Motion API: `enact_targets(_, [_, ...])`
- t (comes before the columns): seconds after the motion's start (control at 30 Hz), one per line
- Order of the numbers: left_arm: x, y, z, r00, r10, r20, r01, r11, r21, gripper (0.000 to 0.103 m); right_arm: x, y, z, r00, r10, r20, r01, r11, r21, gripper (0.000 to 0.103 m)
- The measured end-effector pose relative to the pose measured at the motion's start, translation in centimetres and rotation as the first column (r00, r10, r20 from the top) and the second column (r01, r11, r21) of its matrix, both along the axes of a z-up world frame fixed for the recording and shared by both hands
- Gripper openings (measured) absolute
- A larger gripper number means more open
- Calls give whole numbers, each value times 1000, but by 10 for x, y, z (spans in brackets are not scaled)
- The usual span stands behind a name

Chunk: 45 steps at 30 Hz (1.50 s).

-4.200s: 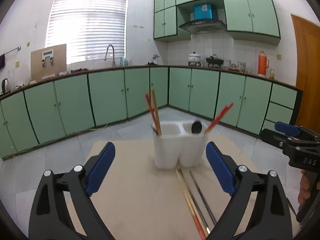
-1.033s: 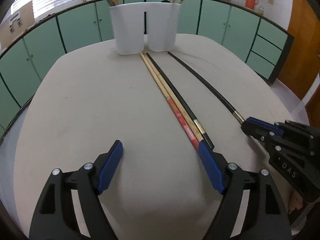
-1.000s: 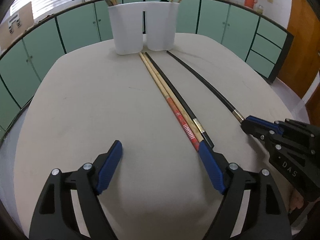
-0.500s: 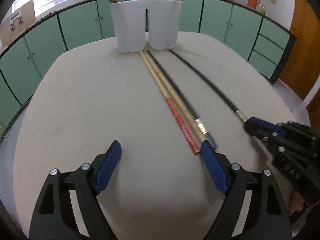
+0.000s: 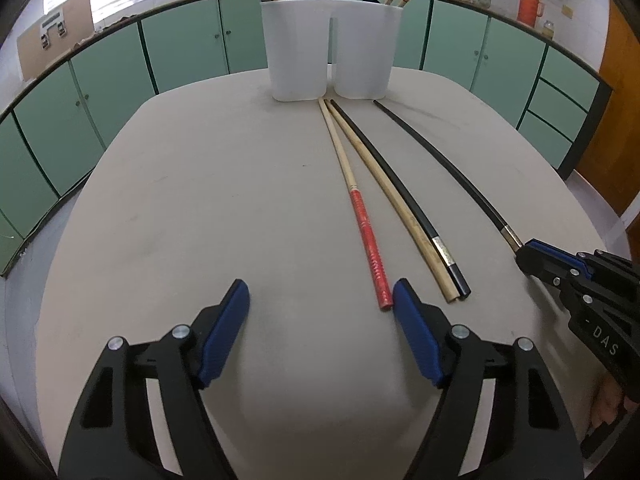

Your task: Organize utensils

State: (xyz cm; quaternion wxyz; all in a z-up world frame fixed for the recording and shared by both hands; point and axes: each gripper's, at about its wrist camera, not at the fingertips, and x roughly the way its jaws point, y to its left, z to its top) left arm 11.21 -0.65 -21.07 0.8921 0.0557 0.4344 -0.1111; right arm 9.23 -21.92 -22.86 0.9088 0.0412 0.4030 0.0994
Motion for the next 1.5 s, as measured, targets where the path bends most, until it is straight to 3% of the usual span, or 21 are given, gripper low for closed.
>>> enact_targets(0.43, [-2,0,-2,1000,5,12,-5,1000,-6,70,-9,5,2,990,140,-2,-140,988,-61,12])
enact_targets(1.13, [-2,-1,-1,1000,12,4,-11,1000,-11,65,-6,5,2,995,104,-11,-105,993,-58,13])
enact_targets(1.37, [-4,-5,-1,1000,2,5,-2,1000,-12,59,-6,6,1,995,100,-9,-100,993,-56,13])
enact_targets(1.5, [-5,-7,0,1000,-11,12,11,1000,-5,50,-5,5,1,995,100,-9,-100,993,-57,13])
